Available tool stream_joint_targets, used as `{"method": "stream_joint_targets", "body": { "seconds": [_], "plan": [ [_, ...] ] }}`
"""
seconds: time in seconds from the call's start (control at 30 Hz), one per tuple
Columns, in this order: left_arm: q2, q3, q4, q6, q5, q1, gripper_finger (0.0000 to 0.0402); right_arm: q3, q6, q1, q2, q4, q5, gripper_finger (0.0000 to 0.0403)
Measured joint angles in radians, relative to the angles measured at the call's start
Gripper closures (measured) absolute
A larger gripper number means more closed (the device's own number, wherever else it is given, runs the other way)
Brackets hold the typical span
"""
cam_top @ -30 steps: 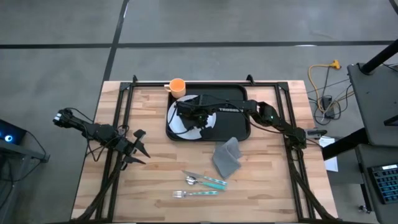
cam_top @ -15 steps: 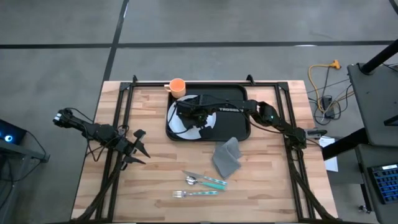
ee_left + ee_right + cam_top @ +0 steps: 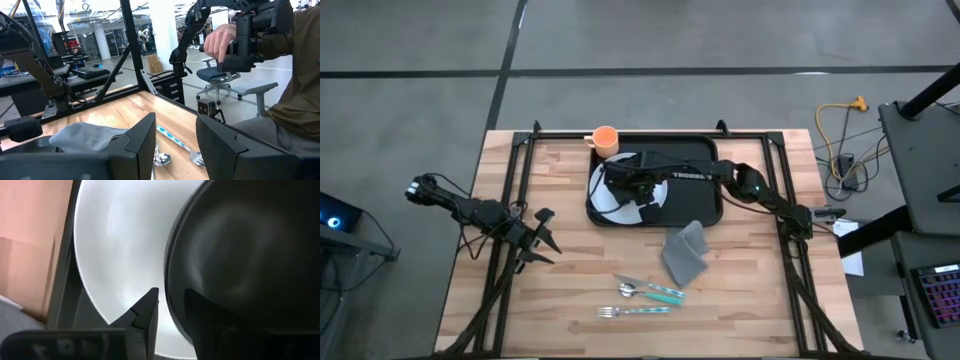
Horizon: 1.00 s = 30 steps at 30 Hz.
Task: Set up tray
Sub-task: Put the black bowl on top of the white plate of the black tray, then put the gray napkin on the right side of the black tray
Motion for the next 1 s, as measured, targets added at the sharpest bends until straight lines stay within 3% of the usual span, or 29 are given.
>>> {"method": "stream_joint_targets", "body": {
  "seconds": [0.3, 0.47, 0.53, 0.83, 0.93, 1.0],
  "plan": [
    [0.000, 0.000, 0.000, 0.000, 0.000, 0.000, 0.0279, 0.017, 0.061, 0.000, -0.004, 0.030, -0.003, 0.0325],
    [0.000, 0.000, 0.000, 0.000, 0.000, 0.000, 0.0279, 0.015, 0.360, 0.002, -0.004, 0.026, -0.006, 0.0333],
    [0.000, 0.000, 0.000, 0.000, 0.000, 0.000, 0.0279, 0.015, 0.407, 0.007, -0.004, 0.031, -0.006, 0.0334],
    [0.000, 0.000, 0.000, 0.000, 0.000, 0.000, 0.0279, 0.015, 0.294, 0.088, -0.009, 0.186, -0.023, 0.0335],
    [0.000, 0.000, 0.000, 0.000, 0.000, 0.000, 0.0279, 0.013, 0.221, 0.117, -0.009, 0.189, -0.113, 0.0335],
    [0.000, 0.000, 0.000, 0.000, 0.000, 0.000, 0.0279, 0.006, 0.145, 0.130, -0.011, 0.187, -0.246, 0.0335]
  ]
}}
